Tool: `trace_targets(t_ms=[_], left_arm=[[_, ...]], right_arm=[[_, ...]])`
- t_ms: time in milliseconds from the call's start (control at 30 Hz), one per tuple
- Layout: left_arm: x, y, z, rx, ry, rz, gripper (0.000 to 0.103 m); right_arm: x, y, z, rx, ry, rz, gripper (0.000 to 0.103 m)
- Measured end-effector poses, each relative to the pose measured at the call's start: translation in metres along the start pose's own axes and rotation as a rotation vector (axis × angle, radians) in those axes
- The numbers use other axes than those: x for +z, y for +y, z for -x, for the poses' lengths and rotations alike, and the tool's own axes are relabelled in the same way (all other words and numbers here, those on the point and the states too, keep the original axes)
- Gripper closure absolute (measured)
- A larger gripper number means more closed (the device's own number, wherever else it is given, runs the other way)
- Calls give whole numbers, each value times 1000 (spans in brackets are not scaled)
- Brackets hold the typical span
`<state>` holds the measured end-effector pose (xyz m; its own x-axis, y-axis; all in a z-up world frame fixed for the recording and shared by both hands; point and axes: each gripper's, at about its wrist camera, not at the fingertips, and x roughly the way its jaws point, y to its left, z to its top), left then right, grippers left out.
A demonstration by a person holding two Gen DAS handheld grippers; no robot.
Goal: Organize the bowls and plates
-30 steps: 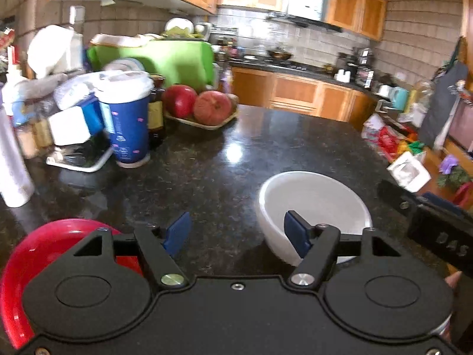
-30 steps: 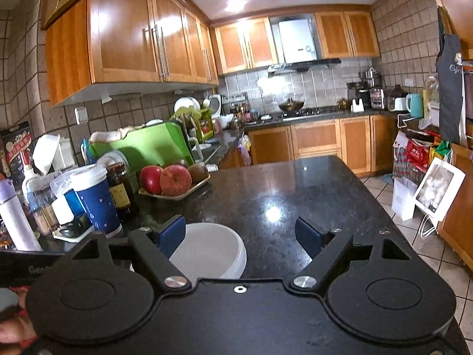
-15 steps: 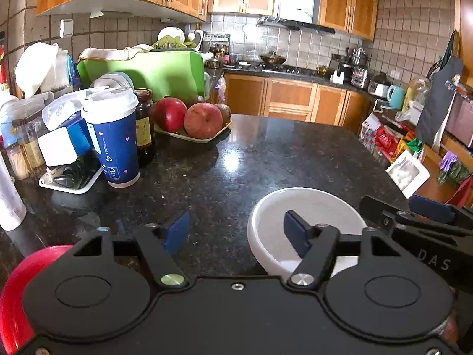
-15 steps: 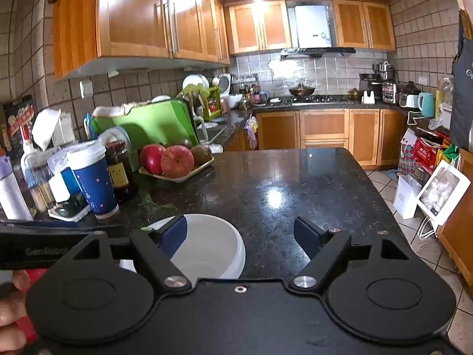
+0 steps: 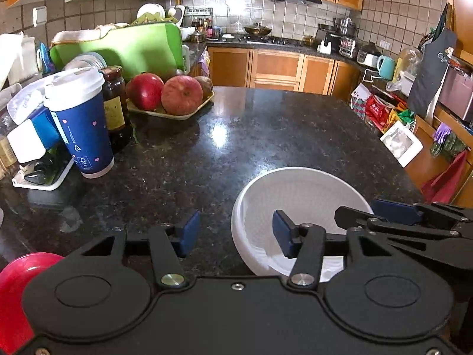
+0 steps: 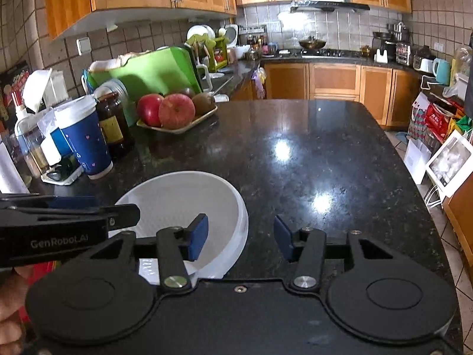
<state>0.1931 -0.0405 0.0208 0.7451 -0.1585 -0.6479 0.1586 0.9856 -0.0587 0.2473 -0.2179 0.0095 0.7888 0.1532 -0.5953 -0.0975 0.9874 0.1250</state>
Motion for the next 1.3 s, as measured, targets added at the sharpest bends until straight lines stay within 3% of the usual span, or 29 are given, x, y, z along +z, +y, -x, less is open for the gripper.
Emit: trace_targets(t_ms=[200, 400, 633, 767, 900, 1300], left_arm=[[1, 1, -11, 1, 42, 3, 45], [1, -1, -18, 4, 76, 6, 45], [1, -4, -22, 8, 88, 0, 45], [1, -6, -22, 0, 93, -2, 51], [1, -9, -24, -20, 104, -11, 66], [4, -10, -13, -14, 87, 10, 67]], right_arm=[[1, 0, -6, -15, 8, 18, 54], [1, -3, -13, 12, 69, -4, 70], [-1, -2, -14, 38, 78, -3, 74], [0, -2, -13, 54, 81, -4, 77], [-1, -2, -13, 63, 78, -12, 81], [0, 0, -7, 71, 85, -24, 84]])
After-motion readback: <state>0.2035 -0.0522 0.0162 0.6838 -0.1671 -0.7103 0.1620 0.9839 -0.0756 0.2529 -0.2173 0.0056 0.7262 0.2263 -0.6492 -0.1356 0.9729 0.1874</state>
